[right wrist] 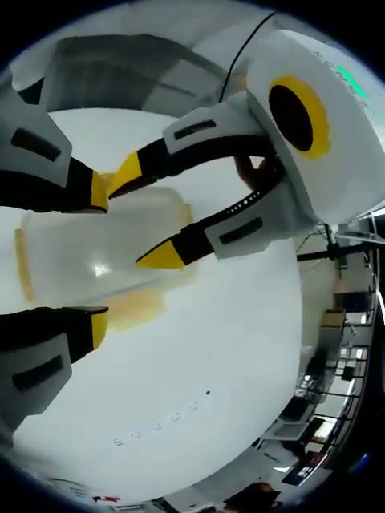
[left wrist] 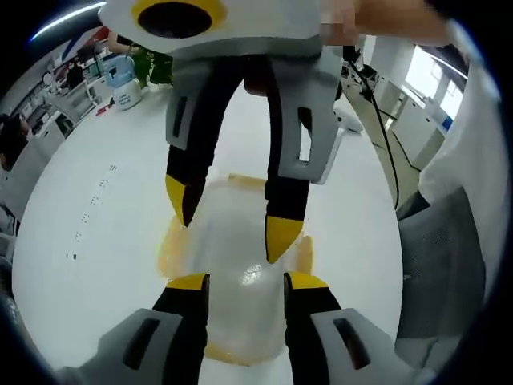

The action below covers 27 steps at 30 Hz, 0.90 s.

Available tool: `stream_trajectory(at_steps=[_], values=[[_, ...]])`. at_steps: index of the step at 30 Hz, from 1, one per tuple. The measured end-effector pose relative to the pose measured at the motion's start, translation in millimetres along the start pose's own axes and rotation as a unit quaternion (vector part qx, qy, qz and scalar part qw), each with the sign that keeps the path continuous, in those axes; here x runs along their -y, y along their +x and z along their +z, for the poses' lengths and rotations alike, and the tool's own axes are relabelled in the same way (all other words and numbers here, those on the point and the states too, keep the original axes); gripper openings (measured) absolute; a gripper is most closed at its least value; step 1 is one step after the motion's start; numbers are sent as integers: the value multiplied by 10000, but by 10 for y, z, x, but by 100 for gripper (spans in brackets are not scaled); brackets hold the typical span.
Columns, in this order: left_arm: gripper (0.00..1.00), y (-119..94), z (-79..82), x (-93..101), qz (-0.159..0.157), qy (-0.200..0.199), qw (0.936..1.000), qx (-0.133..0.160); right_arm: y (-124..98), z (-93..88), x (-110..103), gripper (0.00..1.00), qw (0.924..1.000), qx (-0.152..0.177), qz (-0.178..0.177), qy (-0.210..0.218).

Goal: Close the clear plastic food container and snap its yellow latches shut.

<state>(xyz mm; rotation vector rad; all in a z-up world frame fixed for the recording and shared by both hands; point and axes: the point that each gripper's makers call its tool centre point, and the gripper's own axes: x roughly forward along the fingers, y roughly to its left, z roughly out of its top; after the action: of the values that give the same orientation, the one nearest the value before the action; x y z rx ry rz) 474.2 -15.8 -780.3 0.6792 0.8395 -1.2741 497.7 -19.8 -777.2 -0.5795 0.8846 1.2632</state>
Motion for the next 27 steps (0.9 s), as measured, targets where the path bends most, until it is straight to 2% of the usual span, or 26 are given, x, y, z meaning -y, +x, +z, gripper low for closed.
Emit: stream_trajectory(at_steps=[6, 15, 23, 27], values=[[38, -11, -9, 63, 14, -6, 10000, 6, 20, 22, 53, 47, 10000, 14, 15, -14], [40, -20, -29, 147, 37, -246, 9996, 160, 93, 60, 112, 50, 9999, -5, 118, -8], [46, -14, -36, 214, 154, -304, 9989, 321, 162, 65, 155, 51, 9999, -53, 159, -7], [47, 0, -43, 236, 285, -209, 9988, 344, 186, 54, 159, 51, 9998, -86, 204, 14]])
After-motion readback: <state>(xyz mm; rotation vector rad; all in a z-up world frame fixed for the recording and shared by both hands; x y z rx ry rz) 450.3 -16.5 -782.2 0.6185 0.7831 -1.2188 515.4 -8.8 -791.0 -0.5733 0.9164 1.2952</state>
